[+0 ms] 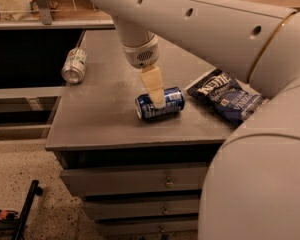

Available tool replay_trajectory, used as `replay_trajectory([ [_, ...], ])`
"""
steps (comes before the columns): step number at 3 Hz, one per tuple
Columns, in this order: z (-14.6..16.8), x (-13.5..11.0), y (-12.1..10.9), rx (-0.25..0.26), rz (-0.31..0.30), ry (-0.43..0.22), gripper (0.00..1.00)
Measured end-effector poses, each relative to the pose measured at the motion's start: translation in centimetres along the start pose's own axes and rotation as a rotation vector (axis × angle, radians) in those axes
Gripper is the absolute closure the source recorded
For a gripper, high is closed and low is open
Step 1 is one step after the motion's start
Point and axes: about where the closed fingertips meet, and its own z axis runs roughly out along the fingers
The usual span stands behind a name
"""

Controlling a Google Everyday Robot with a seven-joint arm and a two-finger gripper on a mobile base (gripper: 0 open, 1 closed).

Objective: Knock pepsi can over

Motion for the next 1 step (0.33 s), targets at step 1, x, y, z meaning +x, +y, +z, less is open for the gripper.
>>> replay_trajectory([
  [1,0.0,0.0,0.0,0.0,0.0,0.0,0.0],
])
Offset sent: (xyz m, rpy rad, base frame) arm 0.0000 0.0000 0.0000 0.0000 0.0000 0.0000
